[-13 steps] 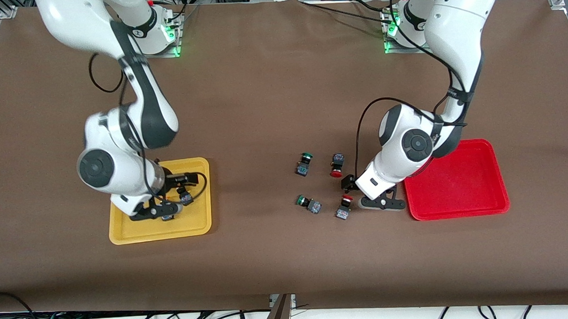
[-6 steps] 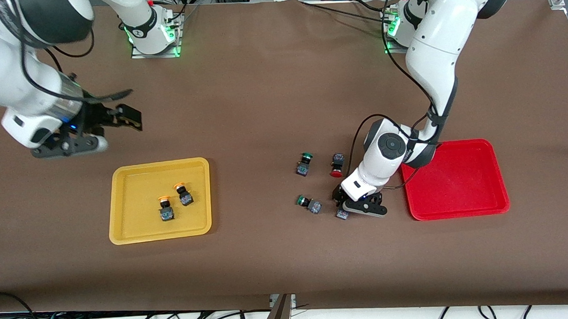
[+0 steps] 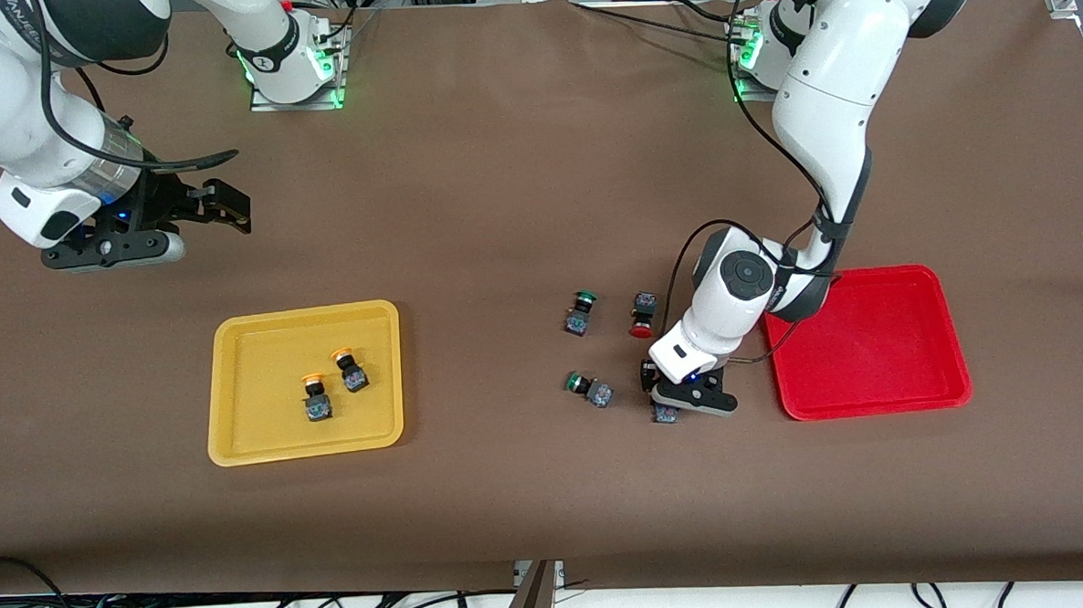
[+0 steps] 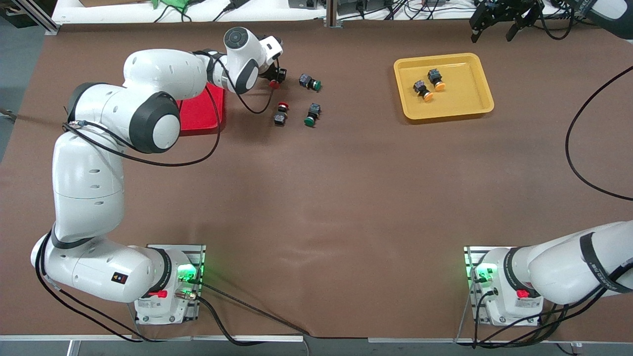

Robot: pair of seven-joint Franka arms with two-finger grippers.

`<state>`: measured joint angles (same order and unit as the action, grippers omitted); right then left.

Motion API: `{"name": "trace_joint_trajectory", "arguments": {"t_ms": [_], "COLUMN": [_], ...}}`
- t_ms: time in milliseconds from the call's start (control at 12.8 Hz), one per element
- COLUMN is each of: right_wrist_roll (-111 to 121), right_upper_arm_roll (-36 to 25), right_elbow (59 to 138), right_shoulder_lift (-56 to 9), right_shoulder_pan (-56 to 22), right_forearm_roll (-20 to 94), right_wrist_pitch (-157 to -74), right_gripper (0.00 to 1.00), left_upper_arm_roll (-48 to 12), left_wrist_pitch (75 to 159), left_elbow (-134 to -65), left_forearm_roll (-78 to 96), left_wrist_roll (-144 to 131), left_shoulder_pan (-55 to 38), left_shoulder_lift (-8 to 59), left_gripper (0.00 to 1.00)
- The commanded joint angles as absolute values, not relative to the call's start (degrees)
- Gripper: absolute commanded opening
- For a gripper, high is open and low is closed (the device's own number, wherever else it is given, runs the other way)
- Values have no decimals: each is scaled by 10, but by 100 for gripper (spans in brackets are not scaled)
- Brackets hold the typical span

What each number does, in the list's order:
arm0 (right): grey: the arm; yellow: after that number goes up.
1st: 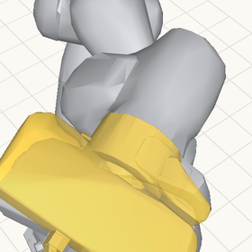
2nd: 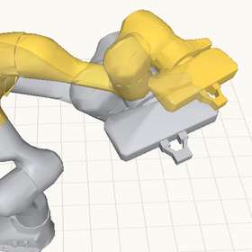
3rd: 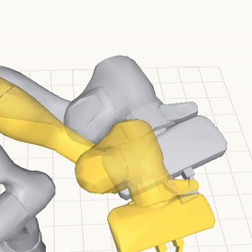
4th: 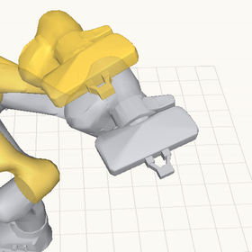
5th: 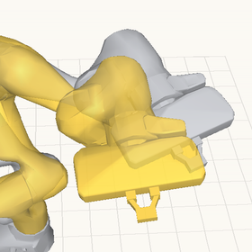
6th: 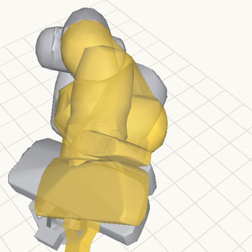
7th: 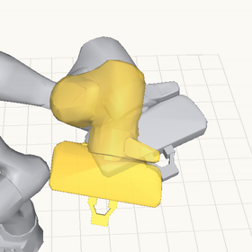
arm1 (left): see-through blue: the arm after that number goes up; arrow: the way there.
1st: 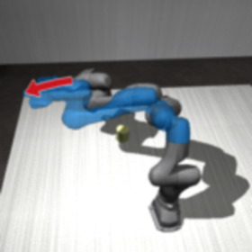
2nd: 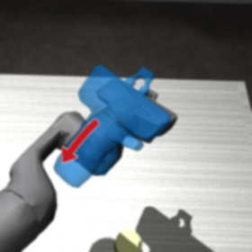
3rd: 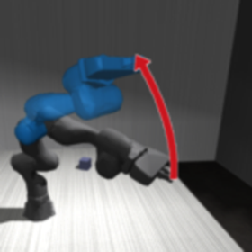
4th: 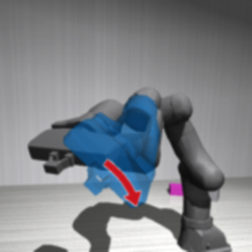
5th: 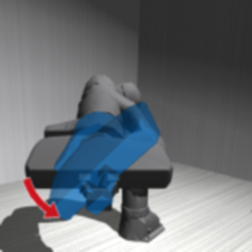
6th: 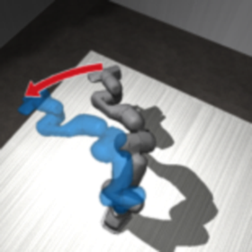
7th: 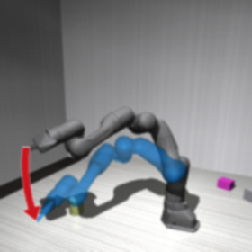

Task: Place red and yellow buttons in trays
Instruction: 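Grasp and lift the red-capped button with the left gripper, then lower the red button into the red tray and open the left gripper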

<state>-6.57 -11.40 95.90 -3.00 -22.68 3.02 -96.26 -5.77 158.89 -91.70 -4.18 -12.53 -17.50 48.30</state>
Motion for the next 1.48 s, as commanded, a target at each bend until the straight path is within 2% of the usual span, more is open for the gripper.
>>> {"name": "trace_joint_trajectory", "arguments": {"t_ms": [0,234,312,468,623,701,779,857,1091,1247,1403], "right_wrist_roll": [-68,-69,-70,-67,-67,-67,-67,-67,-68,-67,-67], "right_upper_arm_roll": [-112,-112,-112,-112,-110,-104,-85,-50,7,11,9], "right_elbow": [922,903,903,899,898,899,899,901,901,902,898], "right_shoulder_lift": [-45,-57,-61,-71,-76,-76,-74,-70,-68,-65,-64], "right_shoulder_pan": [-229,-229,-229,-229,-226,-222,-198,-166,-104,-95,-97], "right_forearm_roll": [16,15,13,1,3,4,5,7,7,6,2], "right_wrist_pitch": [-952,-950,-951,-957,-960,-958,-953,-951,-930,-929,-928], "right_gripper": [100,100,100,100,100,100,100,100,100,100,100], "left_upper_arm_roll": [-55,-47,-47,-47,-49,-49,-49,-49,-68,-107,-116], "left_wrist_pitch": [1457,1229,1186,1151,1153,1158,1178,1186,1155,1154,1155], "left_elbow": [-937,-931,-931,-936,-947,-954,-973,-979,-969,-956,-948], "left_forearm_roll": [-53,-53,-53,-53,-53,-51,-49,-49,-49,-51,-45], "left_wrist_roll": [-121,-77,-22,96,176,184,180,181,177,111,-13], "left_shoulder_pan": [-157,-117,-87,-38,20,26,26,26,13,-23,-71], "left_shoulder_lift": [405,332,322,321,337,349,353,352,324,322,323], "left_gripper": [0,0,0,0,3,11,29,99,100,100,100]}}
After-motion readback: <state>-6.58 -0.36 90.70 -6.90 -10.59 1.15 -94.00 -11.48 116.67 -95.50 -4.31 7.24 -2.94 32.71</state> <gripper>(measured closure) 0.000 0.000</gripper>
